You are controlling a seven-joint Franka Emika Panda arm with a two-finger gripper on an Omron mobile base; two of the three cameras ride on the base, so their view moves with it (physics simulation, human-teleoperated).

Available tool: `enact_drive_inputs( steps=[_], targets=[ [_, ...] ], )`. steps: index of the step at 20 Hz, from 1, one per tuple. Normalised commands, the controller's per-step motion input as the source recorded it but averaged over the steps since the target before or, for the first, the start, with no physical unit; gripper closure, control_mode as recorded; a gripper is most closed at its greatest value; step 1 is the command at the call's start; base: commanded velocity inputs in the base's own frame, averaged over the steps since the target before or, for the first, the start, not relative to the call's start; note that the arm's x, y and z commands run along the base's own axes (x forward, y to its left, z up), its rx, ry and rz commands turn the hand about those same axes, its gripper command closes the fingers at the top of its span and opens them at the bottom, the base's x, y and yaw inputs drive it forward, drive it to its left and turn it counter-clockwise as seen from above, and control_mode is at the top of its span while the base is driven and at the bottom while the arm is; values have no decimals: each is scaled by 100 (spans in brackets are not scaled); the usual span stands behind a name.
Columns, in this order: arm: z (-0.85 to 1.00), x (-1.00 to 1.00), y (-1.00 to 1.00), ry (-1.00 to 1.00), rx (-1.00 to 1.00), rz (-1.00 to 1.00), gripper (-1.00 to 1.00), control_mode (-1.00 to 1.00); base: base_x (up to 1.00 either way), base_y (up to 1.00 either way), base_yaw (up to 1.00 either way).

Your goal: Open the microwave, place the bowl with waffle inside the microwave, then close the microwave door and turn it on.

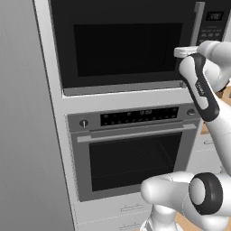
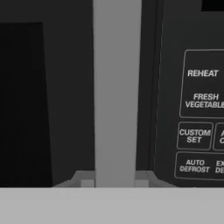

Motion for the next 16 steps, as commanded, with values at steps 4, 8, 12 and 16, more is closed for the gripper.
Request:
enact_drive_inputs(
  steps=[4,8,12,16],
  targets=[
    [0,-62,0,0,0,0,100,-100,0,0,0],
    [-2,-100,1,0,0,0,100,-100,0,0,0],
    [-1,-100,9,0,0,0,100,-100,0,0,0],
    [-2,-95,15,0,-1,0,100,-100,0,0,0]
  ],
)
